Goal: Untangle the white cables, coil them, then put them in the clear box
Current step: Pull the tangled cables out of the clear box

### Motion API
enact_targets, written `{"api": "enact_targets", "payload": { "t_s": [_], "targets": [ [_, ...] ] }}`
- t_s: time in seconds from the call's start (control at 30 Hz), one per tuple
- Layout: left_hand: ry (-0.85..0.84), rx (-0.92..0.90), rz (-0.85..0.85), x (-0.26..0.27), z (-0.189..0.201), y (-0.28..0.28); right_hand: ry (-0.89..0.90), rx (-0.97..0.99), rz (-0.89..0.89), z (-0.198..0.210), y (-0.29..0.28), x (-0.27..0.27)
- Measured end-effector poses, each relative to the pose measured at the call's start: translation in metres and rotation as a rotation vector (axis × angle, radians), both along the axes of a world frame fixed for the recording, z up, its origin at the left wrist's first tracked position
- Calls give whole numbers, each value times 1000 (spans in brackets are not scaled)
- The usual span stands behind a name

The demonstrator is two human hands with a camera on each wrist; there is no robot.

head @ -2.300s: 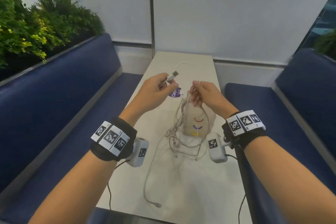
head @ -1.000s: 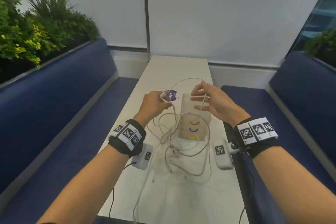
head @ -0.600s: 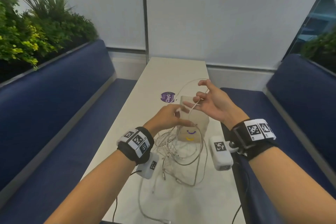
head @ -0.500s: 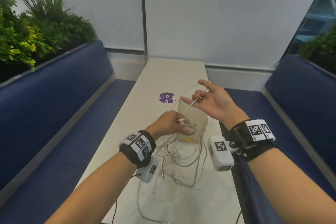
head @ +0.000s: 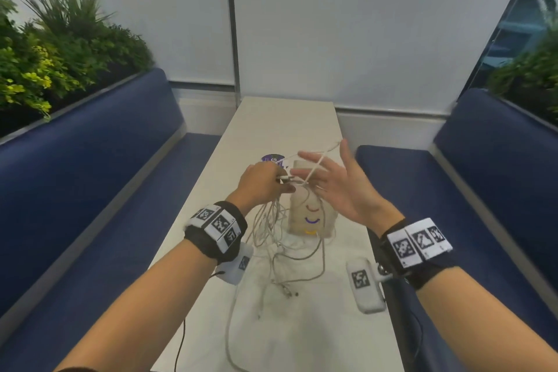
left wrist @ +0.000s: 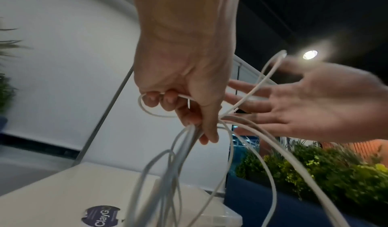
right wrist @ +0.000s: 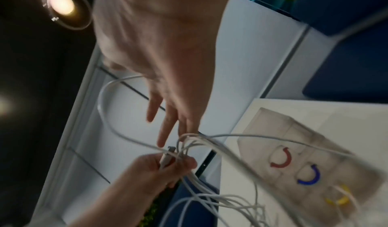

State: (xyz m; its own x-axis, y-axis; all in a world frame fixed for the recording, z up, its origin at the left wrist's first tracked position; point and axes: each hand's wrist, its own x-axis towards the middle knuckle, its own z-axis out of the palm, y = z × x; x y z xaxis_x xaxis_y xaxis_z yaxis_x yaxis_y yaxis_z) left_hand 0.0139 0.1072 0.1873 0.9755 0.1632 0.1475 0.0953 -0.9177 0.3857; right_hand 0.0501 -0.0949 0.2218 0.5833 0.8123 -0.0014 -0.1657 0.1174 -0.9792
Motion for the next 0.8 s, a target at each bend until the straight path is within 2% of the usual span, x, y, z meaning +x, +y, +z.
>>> {"api": "enact_targets", "payload": {
  "t_s": [0.03, 0.1, 0.17, 0.23, 0.27, 0.3, 0.43, 0.5, 0.57, 0.7, 0.8],
  "targets": [
    [10, 10, -2, -1, 1, 1, -118, -56, 66, -4, 0, -4],
    [21, 0, 3, -4, 0, 3, -525, -228, 80, -9, 1, -12],
    [16, -54, 26, -6, -2, 5, -975, -358, -75, -12, 3, -10],
    [22, -114, 25, -7, -4, 6, -1199, -404, -197, -11, 4, -8],
    [35, -125, 6, -7, -4, 6, -1210, -414, -238, -10, 5, -6],
    [57, -116, -14, -8, -4, 5, -1130, -390, -286, -5, 5, -6],
    [117, -53, -13, -14, -11, 13, -552, -65, -568, 28, -2, -1],
    [98, -74, 22, -16, -15, 19, -411, 28, -667, 41, -8, 5],
    [43, -112, 47, -16, -14, 18, -351, 75, -680, 47, -10, 6],
    [-13, -25, 105, -11, -11, 9, -227, 184, -631, 49, -10, -1],
    [3, -75, 176, -12, -17, 15, -298, 98, -604, 50, -17, 2]
  ]
}}
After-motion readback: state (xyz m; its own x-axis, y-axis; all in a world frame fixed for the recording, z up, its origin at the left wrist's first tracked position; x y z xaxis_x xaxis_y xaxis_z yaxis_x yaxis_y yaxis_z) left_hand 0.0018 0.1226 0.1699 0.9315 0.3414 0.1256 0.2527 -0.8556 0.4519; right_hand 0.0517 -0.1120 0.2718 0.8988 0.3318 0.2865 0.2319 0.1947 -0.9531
